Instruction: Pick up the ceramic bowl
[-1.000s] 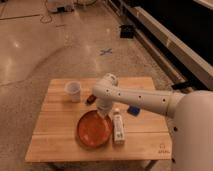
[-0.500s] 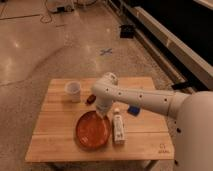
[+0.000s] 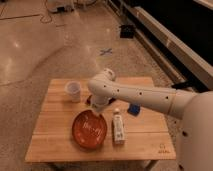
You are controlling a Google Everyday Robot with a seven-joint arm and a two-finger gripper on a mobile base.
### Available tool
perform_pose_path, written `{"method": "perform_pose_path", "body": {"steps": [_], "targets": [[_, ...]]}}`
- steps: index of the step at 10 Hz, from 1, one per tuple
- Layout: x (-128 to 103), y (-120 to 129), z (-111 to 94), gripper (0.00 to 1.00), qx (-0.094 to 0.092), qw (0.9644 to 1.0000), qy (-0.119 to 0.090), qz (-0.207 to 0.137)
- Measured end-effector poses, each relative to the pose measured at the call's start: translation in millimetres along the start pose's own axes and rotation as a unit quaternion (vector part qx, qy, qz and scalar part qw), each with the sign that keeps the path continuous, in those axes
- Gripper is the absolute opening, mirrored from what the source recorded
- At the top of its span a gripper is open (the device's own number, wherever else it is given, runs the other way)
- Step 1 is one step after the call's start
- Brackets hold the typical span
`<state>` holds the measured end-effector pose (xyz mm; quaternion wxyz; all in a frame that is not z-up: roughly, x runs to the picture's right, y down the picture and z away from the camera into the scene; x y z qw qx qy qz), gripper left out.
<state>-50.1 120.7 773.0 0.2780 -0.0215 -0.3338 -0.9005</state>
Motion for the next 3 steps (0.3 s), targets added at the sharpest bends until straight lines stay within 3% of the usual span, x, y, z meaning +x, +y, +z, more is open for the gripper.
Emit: {"method": "perform_pose_path", "body": {"steps": [3], "targets": [[8,-12,-20,0.0,0.014,0.9992,0.016,-0.033]]}}
